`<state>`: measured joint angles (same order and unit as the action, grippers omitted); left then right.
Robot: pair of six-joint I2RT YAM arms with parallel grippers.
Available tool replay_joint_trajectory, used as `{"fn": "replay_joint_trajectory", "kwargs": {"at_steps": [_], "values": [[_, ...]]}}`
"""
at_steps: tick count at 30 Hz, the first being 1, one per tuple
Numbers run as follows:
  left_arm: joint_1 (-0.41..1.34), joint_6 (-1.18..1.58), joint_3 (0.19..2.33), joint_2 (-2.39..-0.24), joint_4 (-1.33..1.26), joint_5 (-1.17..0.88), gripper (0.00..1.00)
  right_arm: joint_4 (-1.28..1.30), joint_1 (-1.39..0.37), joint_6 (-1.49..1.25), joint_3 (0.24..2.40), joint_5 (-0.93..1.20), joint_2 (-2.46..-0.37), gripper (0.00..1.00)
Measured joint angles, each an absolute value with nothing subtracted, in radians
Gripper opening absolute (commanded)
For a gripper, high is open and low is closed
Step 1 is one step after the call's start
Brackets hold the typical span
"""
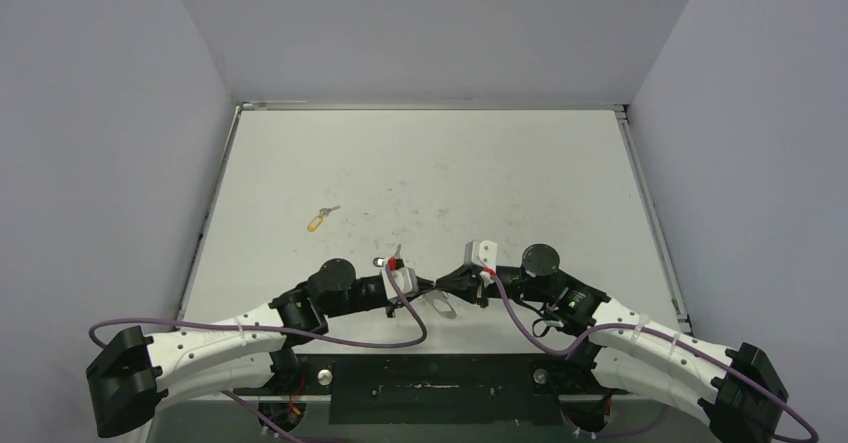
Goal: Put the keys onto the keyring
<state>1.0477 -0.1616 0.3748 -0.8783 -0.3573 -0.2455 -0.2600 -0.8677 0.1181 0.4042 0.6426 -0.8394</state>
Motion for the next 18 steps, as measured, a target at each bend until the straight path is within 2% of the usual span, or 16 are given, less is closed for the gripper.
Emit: {"fn": "replay_joint_trajectory", "kwargs": {"at_steps": [3, 5, 8, 14, 16, 18], "values": [[1.048, -0.162, 0.375, -0.878, -0.356, -0.231, 0.0, -0.26, -0.869, 0.107, 0.404, 0.634, -0.837, 0.56], [1.046, -0.162, 0.375, -0.878, -0.352, -0.212, 0.0, -0.26, -0.869, 0.096, 0.404, 0.622, -0.826, 0.71], [1.046, -0.163, 0.375, -0.872, -0.338, -0.186, 0.0, -0.265, -0.869, 0.089, 0.404, 0.594, -0.792, 0.8], [1.046, -0.167, 0.375, -0.822, -0.29, -0.144, 0.0, -0.306, -0.868, 0.077, 0.404, 0.52, -0.736, 0.91], [1.046, -0.17, 0.375, -0.793, -0.26, -0.13, 0.0, -0.321, -0.868, 0.058, 0.404, 0.475, -0.736, 0.99], [1.046, -0.171, 0.375, -0.758, -0.219, -0.114, 0.0, -0.325, -0.868, 0.027, 0.404, 0.409, -0.738, 1.0]]}}
